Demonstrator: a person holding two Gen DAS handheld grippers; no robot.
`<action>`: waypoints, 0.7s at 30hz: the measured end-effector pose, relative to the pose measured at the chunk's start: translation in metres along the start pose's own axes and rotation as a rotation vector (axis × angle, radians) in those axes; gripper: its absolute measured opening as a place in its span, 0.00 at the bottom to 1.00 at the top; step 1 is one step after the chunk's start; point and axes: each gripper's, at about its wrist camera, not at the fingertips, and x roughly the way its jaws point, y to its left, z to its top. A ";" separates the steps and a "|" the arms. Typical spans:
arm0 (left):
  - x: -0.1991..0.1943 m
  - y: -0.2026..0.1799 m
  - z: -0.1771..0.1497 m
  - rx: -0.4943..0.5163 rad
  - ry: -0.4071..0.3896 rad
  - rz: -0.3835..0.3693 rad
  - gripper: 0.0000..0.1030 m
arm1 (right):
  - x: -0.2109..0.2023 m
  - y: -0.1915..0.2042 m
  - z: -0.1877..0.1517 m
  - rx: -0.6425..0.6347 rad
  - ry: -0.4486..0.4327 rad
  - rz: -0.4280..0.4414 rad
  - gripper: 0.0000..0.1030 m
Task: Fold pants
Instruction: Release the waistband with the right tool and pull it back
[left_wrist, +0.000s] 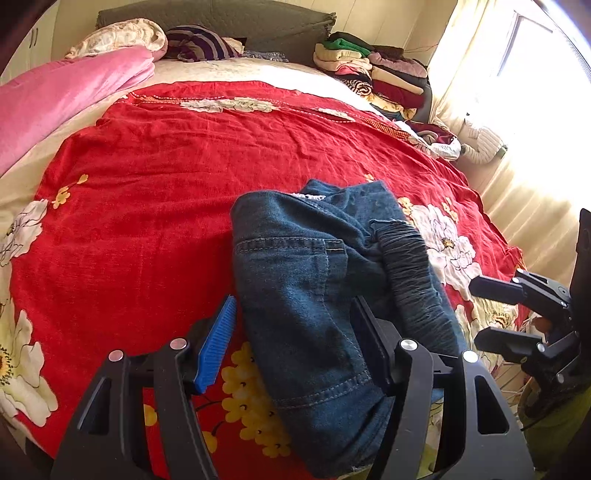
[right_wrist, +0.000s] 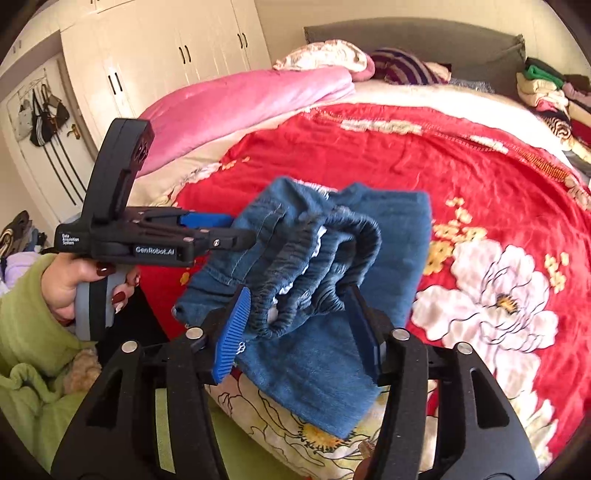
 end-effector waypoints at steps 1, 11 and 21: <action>-0.002 -0.001 0.000 0.003 -0.004 0.000 0.61 | -0.004 0.000 0.001 -0.006 -0.012 -0.011 0.49; -0.023 -0.006 0.001 0.010 -0.057 0.007 0.71 | -0.025 0.002 0.013 -0.038 -0.093 -0.070 0.65; -0.030 0.000 0.003 -0.002 -0.084 0.037 0.84 | -0.030 -0.014 0.018 -0.006 -0.130 -0.150 0.80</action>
